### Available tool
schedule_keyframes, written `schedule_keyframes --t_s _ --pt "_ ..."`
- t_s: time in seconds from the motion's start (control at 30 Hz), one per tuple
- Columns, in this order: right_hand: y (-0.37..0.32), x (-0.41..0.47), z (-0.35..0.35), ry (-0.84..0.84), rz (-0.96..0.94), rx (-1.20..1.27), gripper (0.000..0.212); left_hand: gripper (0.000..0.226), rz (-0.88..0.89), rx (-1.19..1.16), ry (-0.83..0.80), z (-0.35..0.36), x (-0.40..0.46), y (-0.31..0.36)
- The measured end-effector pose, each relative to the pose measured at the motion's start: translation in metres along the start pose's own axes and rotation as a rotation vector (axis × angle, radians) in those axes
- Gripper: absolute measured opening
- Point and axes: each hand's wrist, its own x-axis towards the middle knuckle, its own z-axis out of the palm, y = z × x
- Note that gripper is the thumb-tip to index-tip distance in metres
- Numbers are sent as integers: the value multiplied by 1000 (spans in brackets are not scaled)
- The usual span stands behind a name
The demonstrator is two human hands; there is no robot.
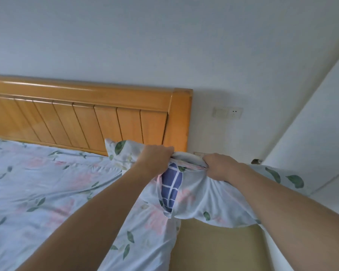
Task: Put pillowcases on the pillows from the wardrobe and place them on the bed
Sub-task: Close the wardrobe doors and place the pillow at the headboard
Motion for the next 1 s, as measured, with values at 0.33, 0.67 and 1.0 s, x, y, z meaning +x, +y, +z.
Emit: schedule_keyframes --t_s 0.33,0.67,1.0 --pt "-29 123 5 175 -247 171 25 26 -290 -57 186 -9 12 -72" --pt "-66 232 41 234 -435 159 46 24 -432 -63 237 12 22 -154" --pt "-152 335 74 14 -501 54 5 22 -615 17 236 153 10 -270"
